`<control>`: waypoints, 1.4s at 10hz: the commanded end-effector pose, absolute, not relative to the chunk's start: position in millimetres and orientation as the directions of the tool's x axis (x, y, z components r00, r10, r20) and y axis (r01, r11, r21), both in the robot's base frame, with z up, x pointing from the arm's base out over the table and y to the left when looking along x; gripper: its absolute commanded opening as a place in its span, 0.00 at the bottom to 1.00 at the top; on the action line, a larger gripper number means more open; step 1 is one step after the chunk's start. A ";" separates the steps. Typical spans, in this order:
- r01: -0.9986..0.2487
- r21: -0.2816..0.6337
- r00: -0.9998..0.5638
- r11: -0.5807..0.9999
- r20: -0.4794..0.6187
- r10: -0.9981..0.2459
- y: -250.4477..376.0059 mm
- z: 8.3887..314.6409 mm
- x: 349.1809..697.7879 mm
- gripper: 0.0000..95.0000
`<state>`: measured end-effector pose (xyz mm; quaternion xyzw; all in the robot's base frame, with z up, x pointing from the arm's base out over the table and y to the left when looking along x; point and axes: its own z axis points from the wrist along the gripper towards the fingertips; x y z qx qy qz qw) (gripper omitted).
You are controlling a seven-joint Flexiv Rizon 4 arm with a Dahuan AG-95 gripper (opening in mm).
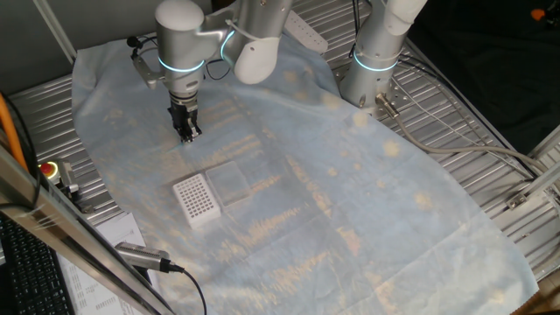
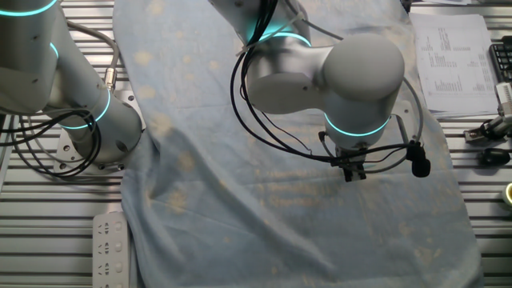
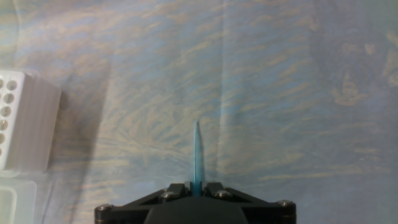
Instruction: Insert a medium pipette tip into the holder for medium pipette tips
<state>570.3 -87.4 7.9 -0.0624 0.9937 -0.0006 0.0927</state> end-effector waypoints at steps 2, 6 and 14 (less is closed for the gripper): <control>-0.124 -0.014 -0.975 0.992 -0.183 -0.125 -87.6 8.2 570.1 0.00; -0.124 -0.014 -0.975 0.992 -0.183 -0.125 -87.6 8.2 570.1 0.00; -0.260 -0.024 -0.965 0.965 -0.013 -0.261 -63.1 106.4 577.8 0.00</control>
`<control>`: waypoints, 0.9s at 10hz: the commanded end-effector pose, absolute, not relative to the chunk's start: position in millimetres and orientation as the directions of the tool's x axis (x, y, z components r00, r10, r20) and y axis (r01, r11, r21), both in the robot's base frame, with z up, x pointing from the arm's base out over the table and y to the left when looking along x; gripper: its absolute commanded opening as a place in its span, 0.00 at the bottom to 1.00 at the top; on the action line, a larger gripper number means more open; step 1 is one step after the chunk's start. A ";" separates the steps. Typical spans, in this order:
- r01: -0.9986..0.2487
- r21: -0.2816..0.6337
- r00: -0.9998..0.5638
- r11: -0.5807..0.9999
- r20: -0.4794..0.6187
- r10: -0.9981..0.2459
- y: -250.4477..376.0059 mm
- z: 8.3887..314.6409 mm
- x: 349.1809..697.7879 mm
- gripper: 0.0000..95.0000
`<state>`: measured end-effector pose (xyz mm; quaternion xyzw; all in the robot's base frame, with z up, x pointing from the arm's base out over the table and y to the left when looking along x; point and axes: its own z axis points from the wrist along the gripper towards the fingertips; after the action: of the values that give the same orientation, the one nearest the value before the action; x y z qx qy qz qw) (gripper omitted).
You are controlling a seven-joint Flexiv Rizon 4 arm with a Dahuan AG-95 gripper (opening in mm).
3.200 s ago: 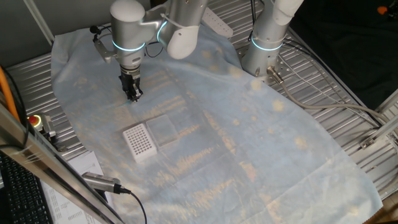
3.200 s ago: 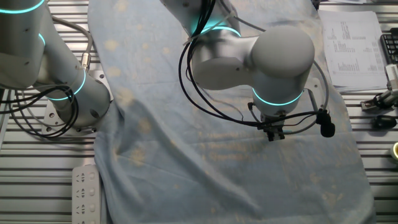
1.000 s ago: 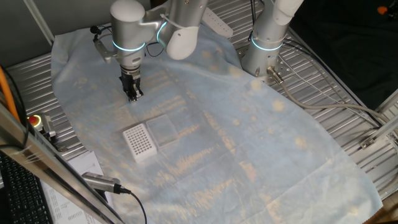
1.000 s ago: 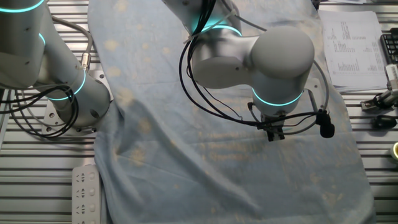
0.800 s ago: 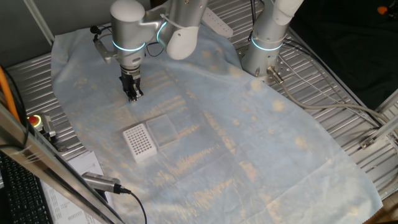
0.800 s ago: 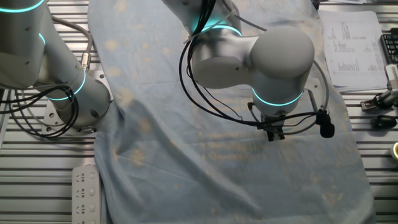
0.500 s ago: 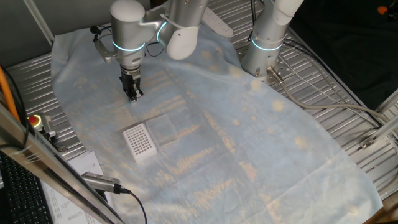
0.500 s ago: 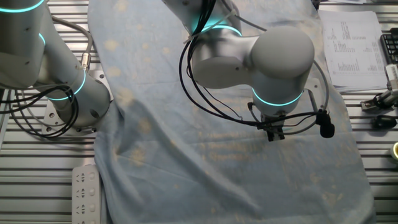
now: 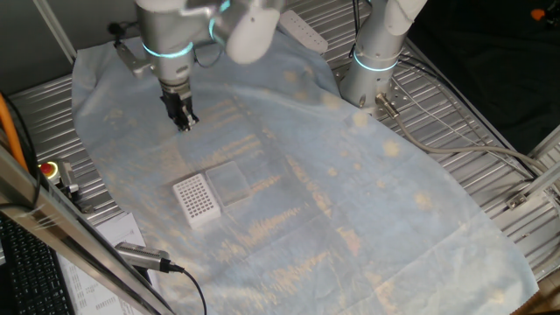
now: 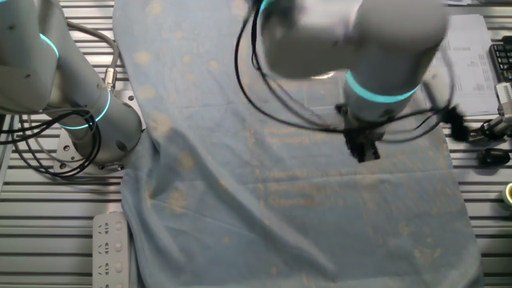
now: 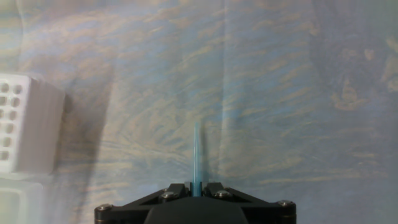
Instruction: Insert a medium pipette tip into the holder for medium pipette tips
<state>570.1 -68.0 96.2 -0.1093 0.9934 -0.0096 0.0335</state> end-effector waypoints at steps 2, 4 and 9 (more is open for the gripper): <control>-0.317 -0.032 -0.948 0.948 0.033 -0.316 -55.4 112.4 581.0 0.00; -0.353 -0.048 -0.935 0.934 0.058 -0.351 -42.6 113.6 581.5 0.00; -0.503 -0.085 -0.860 0.860 0.150 -0.488 -21.3 119.4 578.9 0.00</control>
<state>582.0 -22.8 117.2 -0.2404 0.9671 -0.0579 -0.0601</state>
